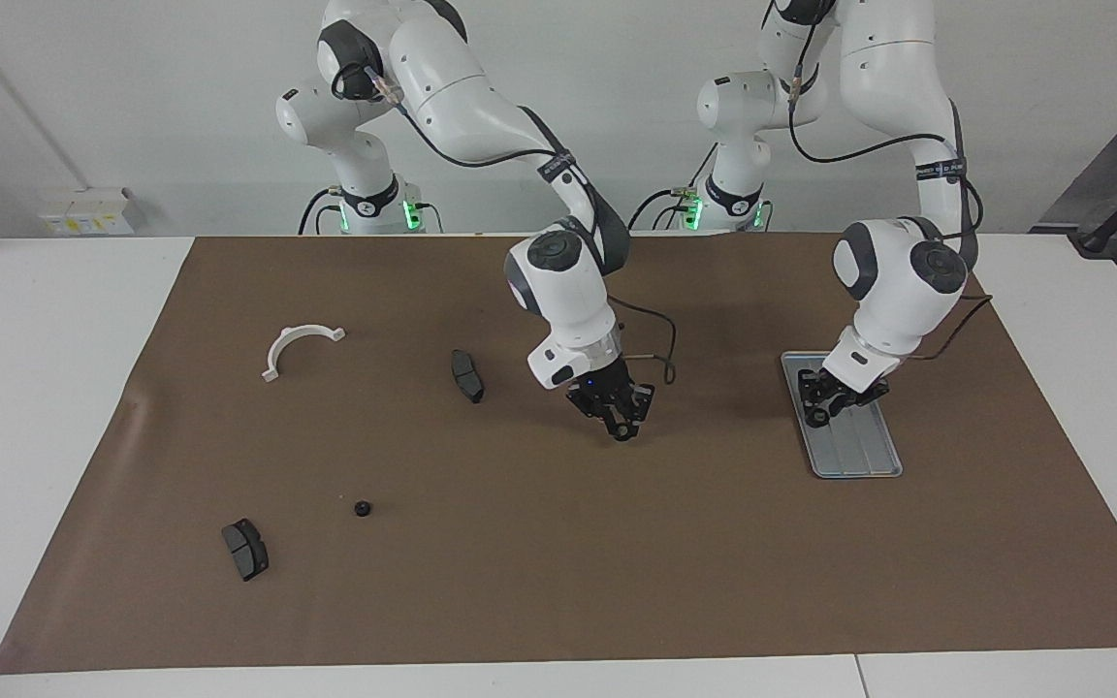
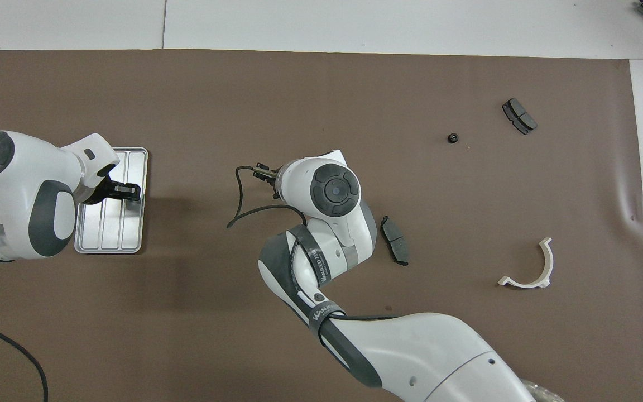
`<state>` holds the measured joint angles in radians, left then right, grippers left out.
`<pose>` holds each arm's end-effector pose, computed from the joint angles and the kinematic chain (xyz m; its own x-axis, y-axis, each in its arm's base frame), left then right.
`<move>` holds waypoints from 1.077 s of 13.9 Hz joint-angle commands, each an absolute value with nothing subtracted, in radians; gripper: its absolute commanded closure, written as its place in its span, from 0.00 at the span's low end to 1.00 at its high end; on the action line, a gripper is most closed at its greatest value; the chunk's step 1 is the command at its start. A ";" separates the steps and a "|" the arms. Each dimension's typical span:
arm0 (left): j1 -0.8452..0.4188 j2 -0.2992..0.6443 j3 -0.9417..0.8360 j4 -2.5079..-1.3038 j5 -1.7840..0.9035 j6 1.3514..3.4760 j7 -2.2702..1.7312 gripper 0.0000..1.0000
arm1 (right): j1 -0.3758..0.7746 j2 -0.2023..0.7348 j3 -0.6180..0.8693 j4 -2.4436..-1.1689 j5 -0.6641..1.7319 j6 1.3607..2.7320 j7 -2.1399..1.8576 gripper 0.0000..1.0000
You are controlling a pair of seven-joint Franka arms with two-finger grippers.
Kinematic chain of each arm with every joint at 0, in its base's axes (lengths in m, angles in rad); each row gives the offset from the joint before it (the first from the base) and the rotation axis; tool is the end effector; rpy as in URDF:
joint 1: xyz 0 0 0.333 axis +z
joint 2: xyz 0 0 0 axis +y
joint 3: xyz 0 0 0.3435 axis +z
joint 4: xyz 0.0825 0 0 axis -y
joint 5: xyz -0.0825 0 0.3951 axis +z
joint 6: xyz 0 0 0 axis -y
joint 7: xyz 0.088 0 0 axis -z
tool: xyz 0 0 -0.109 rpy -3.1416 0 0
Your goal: Pick bearing gear from pile to tray
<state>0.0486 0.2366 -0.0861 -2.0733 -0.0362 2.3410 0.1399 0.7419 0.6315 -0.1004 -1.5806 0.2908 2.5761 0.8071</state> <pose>0.5993 -0.0216 0.3367 0.9882 -0.1485 0.0373 -0.1500 -0.9878 0.0421 0.6001 0.4599 0.3223 0.9250 -0.3629 0.1126 -0.3005 -0.8800 -0.3678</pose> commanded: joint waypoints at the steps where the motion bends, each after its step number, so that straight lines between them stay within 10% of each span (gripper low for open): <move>1: 0.048 0.213 -0.089 -2.080 -0.025 2.345 0.150 0.00 | 0.747 0.618 -0.103 -1.614 0.270 2.586 0.824 0.71; 3: 0.045 0.213 -0.090 -2.063 -0.026 2.342 0.141 0.00 | 0.744 0.618 -0.104 -1.611 0.264 2.585 0.822 0.04; 15: -0.190 0.265 -0.087 -1.936 0.006 2.287 -0.363 0.03 | 0.517 0.428 -0.219 -1.611 0.094 2.304 0.429 0.00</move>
